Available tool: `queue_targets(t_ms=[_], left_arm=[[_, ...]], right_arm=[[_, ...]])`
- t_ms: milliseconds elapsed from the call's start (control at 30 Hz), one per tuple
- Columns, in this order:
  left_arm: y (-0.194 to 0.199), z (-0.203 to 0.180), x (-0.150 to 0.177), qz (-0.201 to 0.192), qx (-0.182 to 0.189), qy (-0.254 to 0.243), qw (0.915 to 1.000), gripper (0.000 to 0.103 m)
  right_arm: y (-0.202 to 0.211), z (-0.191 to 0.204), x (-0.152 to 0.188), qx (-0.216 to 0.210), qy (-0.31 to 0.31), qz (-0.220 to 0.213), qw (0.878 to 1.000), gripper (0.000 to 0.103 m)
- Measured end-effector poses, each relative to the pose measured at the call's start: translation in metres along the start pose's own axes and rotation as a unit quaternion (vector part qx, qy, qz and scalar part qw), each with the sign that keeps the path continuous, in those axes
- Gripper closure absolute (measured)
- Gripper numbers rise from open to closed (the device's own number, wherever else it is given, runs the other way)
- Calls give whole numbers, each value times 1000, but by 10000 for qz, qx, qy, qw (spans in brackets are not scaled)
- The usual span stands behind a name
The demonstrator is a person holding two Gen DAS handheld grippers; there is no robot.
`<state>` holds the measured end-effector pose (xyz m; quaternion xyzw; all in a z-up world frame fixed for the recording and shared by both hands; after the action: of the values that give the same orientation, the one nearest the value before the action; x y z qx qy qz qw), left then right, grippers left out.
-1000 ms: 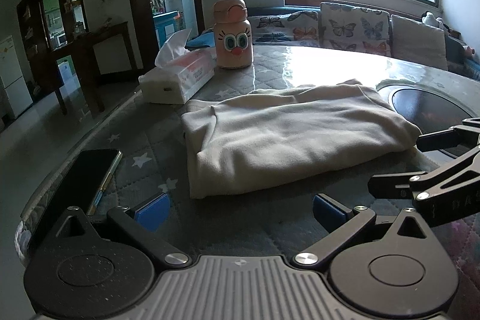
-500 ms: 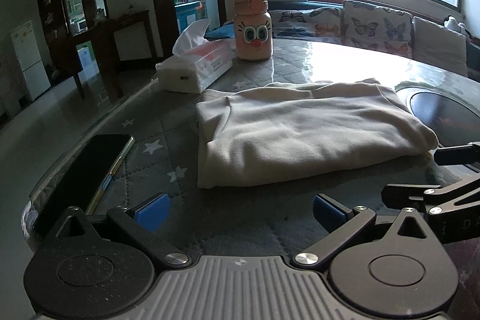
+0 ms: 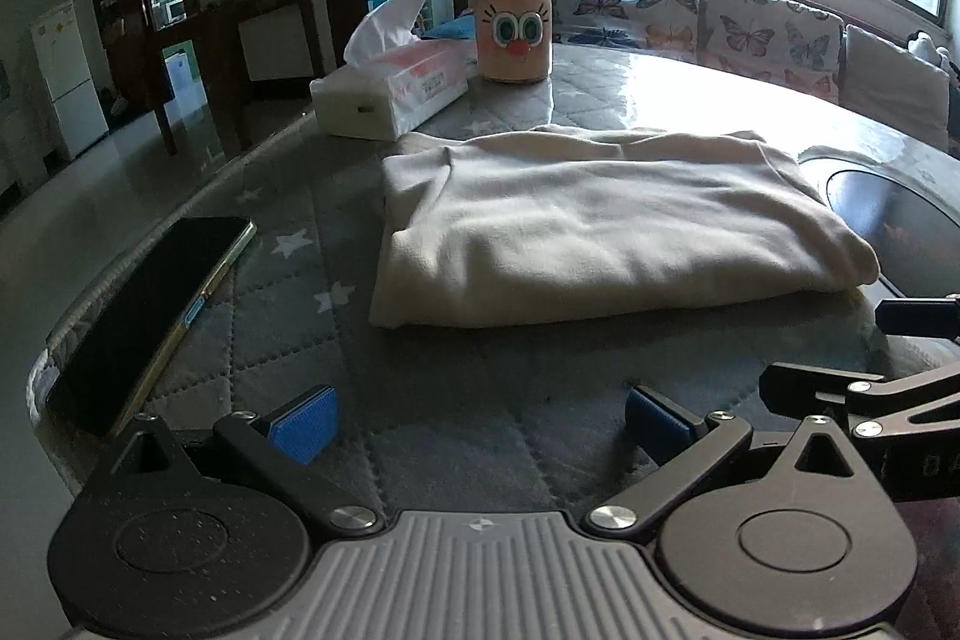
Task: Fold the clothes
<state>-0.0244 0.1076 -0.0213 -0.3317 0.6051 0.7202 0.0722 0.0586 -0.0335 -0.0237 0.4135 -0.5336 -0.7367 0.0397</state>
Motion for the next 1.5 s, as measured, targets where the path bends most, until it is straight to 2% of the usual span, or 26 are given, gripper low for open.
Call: queue_targets(t_ms=[367,733,1500], left_arm=[[-3,1,1,234,78,224,9994,0],[-3,2,2,225,116,289,9993,0],[5,2,8,410,64,376,9984,0]], right_arm=[[-2,3,1,117,70,44,9999,0],[-3,4,-2,120,108,205,9997,0],[9,6,9,138,-94,129,9998,0]])
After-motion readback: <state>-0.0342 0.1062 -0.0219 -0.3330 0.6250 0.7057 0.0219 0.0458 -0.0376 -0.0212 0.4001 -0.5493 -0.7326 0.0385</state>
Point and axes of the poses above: each gripper's, at about its wrist camera, not at the fingertips, and y roughly against the way its jaws point, z to its left, x to its underside, the point moved 4 cm from there along -y, roughly the way its jaws point, and after that the axes turned 12 degrees about z, right-handed, at the moved point
